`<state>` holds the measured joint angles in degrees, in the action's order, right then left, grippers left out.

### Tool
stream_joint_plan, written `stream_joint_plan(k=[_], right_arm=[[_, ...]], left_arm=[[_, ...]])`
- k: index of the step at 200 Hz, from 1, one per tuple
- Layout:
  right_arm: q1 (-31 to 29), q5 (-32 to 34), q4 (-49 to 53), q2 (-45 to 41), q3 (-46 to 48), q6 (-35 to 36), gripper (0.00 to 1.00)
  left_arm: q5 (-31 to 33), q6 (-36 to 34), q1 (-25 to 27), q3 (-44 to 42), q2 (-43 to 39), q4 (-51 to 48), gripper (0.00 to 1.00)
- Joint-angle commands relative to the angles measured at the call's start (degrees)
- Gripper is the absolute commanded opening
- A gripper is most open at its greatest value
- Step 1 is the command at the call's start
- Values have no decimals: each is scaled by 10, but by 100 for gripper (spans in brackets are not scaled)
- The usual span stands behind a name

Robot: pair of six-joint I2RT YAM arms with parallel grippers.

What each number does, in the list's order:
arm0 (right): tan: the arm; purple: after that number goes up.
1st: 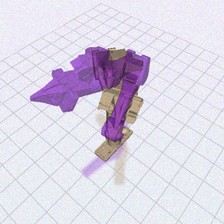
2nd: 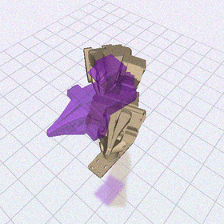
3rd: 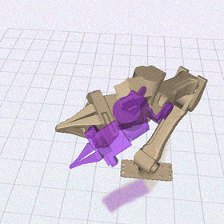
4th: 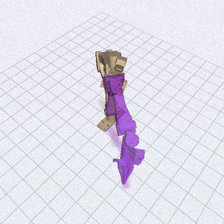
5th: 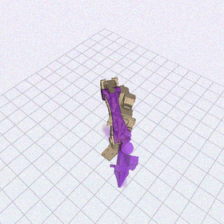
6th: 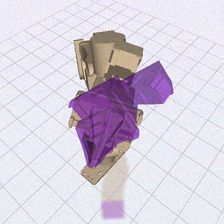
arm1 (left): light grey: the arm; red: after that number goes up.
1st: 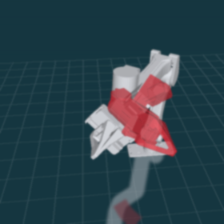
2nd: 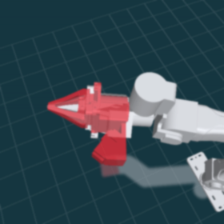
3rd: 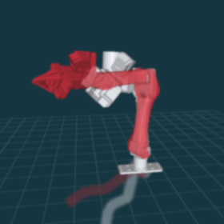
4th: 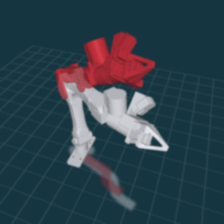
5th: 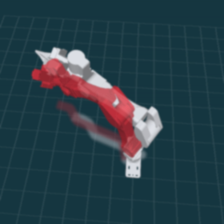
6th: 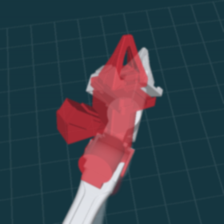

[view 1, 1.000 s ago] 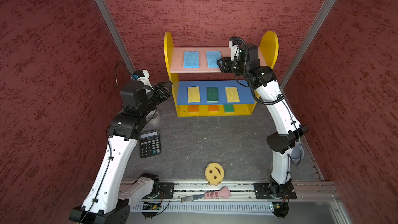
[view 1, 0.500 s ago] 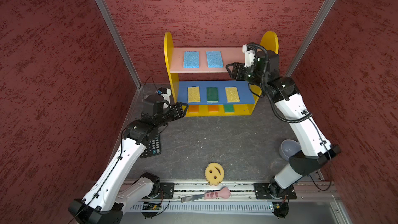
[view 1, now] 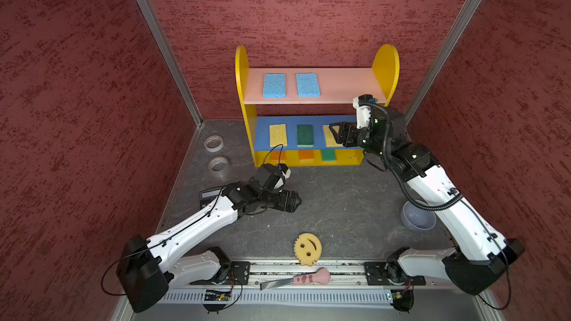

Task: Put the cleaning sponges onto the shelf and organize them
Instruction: 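Lower both grippers toward the yellow smiley sponge on the table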

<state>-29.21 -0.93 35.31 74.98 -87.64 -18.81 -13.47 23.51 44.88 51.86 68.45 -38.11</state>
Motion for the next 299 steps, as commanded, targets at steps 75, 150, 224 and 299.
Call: stream_joint_plan(k=[75, 150, 224, 299], right_arm=[[-1, 46, -14, -35, 29, 8, 78], [0, 61, -9, -21, 26, 15, 77], [1, 44, -15, -23, 50, 7, 74], [1, -50, -15, -9, 162, -38, 59]], left_arm=[[-120, -40, 117, 10, 176, -27, 85], [-84, -43, 119, 15, 245, 5, 36], [-56, -37, 5, 100, 209, 8, 13], [6, -6, -58, 134, 249, -7, 37]])
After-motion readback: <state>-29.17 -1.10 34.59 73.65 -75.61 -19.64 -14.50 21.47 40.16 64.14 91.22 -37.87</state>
